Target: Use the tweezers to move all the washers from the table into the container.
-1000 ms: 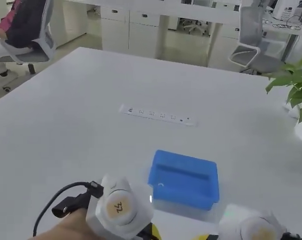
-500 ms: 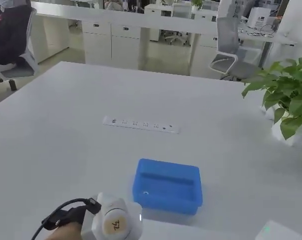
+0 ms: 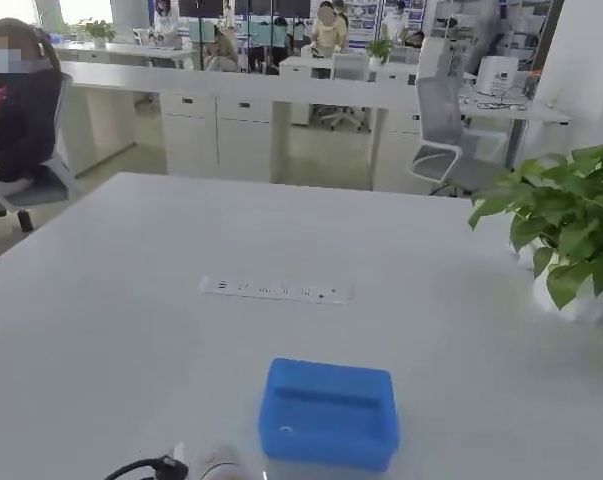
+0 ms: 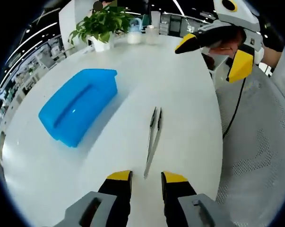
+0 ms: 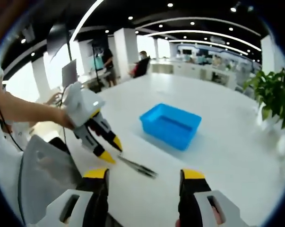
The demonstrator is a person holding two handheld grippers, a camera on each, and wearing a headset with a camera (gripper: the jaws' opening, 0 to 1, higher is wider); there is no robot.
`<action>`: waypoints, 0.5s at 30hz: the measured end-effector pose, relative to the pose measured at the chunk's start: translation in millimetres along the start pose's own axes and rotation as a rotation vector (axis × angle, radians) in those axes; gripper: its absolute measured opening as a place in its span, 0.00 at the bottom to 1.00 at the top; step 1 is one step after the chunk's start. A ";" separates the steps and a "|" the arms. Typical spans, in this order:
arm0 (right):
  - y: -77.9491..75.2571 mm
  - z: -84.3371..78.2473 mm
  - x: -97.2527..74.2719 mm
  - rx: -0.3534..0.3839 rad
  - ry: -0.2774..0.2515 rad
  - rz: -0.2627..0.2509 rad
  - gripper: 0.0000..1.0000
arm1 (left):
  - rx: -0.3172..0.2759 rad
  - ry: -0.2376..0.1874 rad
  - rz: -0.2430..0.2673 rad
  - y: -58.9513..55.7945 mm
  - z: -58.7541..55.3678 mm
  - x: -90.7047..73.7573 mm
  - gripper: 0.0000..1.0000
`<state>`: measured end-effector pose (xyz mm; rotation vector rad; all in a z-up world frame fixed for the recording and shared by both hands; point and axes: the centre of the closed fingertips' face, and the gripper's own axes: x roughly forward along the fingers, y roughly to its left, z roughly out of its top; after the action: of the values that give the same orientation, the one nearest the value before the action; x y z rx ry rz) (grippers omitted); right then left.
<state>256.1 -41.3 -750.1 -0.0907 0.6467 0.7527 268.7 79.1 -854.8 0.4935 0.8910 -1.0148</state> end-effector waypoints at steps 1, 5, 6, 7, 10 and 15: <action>-3.7 3.1 -2.7 0.015 -0.020 -0.010 0.61 | -0.060 -0.056 0.023 2.4 6.2 -7.3 0.30; -23.1 11.7 -16.3 0.090 -0.083 -0.068 0.68 | -0.215 -0.196 0.100 12.8 19.2 -37.8 0.52; -25.6 12.2 -18.6 0.092 -0.087 -0.075 0.71 | -0.257 -0.244 0.120 15.4 23.6 -49.1 0.59; -30.5 14.2 -21.8 0.097 -0.101 -0.097 0.73 | -0.293 -0.274 0.140 17.8 26.3 -57.1 0.67; -38.5 16.6 -27.8 0.117 -0.121 -0.129 0.79 | -0.428 -0.370 0.217 27.1 31.7 -88.4 0.85; -44.5 17.0 -32.1 0.153 -0.147 -0.151 0.83 | -0.551 -0.479 0.346 37.3 32.9 -136.0 0.99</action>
<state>276.7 -88.4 -724.5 0.0552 0.5485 0.5565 283.0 142.9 -725.6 -0.0686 0.5878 -0.5003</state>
